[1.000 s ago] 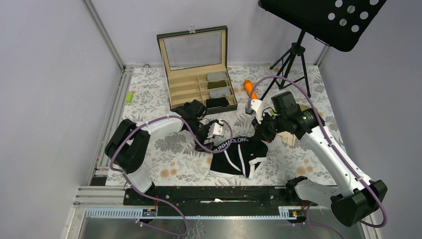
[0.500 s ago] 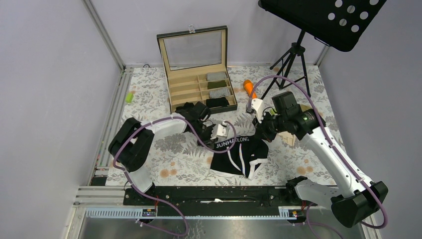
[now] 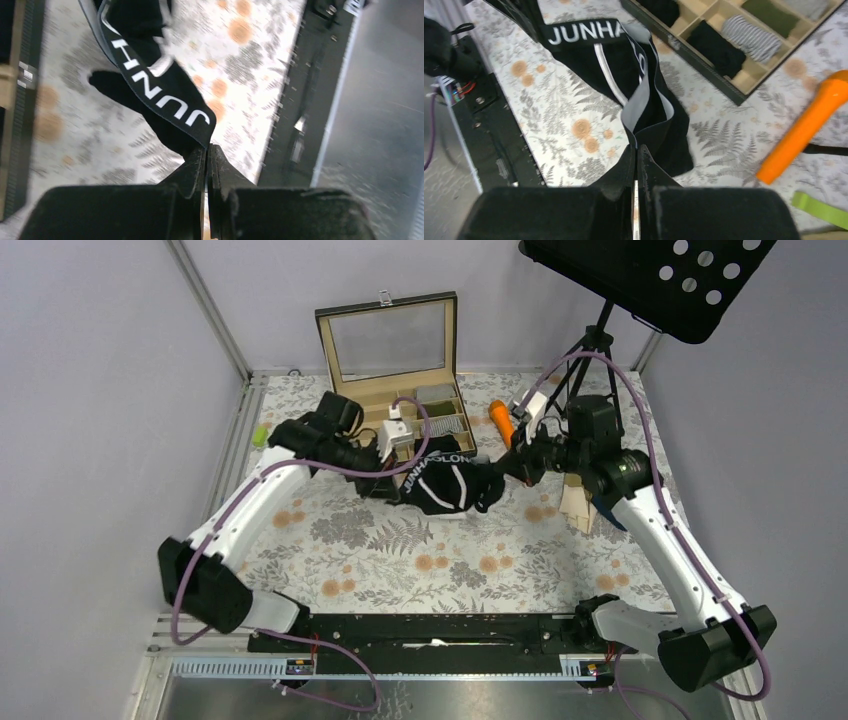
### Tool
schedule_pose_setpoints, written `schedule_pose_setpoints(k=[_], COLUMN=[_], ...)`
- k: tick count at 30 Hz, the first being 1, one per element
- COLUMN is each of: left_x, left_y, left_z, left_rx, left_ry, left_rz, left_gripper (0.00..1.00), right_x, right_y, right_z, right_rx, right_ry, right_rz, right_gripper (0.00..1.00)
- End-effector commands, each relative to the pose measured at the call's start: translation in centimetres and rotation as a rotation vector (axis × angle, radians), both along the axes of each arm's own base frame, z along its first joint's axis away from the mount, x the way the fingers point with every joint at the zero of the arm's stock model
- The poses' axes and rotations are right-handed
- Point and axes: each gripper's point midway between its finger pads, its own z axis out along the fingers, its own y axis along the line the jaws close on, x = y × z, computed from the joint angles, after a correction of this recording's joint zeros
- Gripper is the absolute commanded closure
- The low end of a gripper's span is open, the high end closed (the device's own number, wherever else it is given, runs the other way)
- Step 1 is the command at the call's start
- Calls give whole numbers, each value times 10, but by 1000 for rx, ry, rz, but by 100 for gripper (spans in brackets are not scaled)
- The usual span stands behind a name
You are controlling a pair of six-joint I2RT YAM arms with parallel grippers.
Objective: Roll the underwear
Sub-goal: Flatten out the underwear at the center of the board.
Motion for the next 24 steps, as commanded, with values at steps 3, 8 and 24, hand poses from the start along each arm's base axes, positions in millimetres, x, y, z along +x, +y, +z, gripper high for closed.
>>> schedule_pose_setpoints(k=[3, 8, 24], left_x=[-91, -99, 65], left_y=[36, 34, 40], left_z=[8, 49, -71], left_rx=[78, 27, 298], left_ry=[241, 228, 268], left_rz=[14, 25, 597], left_gripper=[100, 100, 44], right_x=[-56, -100, 57], right_y=[12, 14, -101], right_z=[5, 29, -103], right_rx=[165, 276, 41], right_ry=[84, 214, 484], right_rz=[118, 156, -570], right_gripper=[100, 100, 36])
